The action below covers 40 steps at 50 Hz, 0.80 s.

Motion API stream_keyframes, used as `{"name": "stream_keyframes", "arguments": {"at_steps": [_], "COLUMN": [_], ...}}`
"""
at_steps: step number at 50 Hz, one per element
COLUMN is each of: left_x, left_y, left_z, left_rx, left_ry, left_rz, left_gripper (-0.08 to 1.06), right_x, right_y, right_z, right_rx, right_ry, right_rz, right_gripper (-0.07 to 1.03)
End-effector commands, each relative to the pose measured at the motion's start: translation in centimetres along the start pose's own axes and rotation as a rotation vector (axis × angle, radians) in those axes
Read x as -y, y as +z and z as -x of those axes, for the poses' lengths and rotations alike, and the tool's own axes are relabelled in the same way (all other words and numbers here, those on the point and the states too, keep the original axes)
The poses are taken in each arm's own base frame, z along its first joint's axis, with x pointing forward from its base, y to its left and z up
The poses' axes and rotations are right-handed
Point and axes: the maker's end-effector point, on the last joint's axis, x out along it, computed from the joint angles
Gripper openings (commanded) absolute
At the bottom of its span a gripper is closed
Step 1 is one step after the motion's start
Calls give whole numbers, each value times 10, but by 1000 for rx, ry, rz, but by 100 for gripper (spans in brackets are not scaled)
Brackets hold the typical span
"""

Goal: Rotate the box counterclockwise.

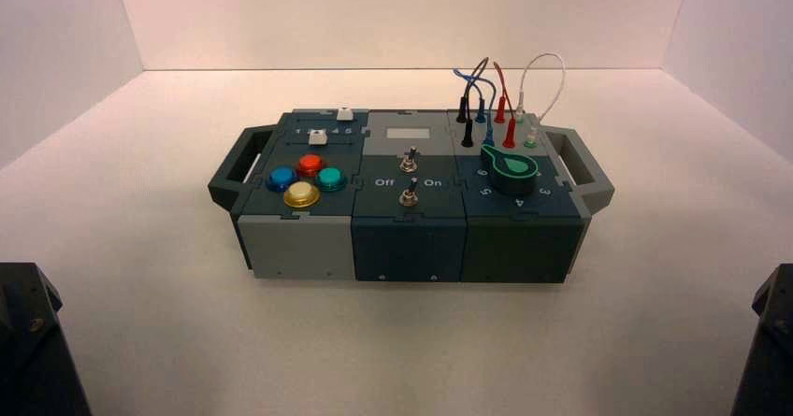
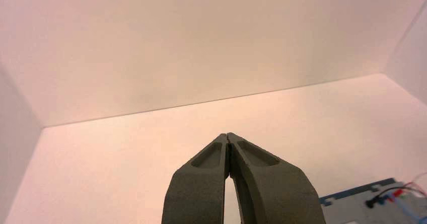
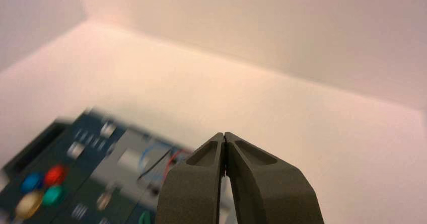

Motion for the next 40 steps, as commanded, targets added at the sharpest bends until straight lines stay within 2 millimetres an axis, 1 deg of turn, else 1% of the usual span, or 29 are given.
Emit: {"name": "stream_keyframes", "arguments": {"at_steps": [1, 7, 11, 15, 19, 20, 22, 25, 29, 33, 36, 39, 40], "left_x": [9, 15, 20, 23, 26, 27, 29, 32, 37, 43, 48, 50, 54], "left_y": [32, 34, 27, 20, 4, 1, -11, -23, -38, -49, -56, -58, -62], "left_z": [-12, -34, -59, -75, -99, -102, -116, -128, -144, -156, -165, -167, -171], "left_rx": [12, -41, -103, -149, -223, -233, -282, -324, -367, -396, -415, -423, -435], "left_ry": [-21, -34, -42, -47, -51, -52, -55, -59, -65, -74, -83, -86, -92], "left_rz": [-11, -17, -23, -28, -33, -34, -37, -42, -50, -58, -63, -67, -73], "left_gripper": [-3, -3, -3, -3, -3, -3, -3, -3, -3, -3, -3, -3, -3], "right_x": [-12, -18, -21, -23, -27, -28, -31, -35, -42, -51, -59, -62, -67], "right_y": [6, 1, -1, -4, -6, -7, -10, -14, -23, -35, -45, -49, -56], "right_z": [0, 1, 4, 6, 9, 9, 10, 11, 9, 4, -3, -5, -9], "right_rx": [-58, -119, -159, -194, -233, -239, -265, -295, -344, -405, -463, -484, -525], "right_ry": [44, 66, 81, 93, 109, 113, 126, 141, 167, 196, 215, 221, 231], "right_rz": [-4, -27, -52, -70, -88, -91, -101, -116, -133, -147, -145, -145, -146], "right_gripper": [-2, -2, -2, -3, -2, -2, -2, -2, -2, -2, -2, -2, -2]}}
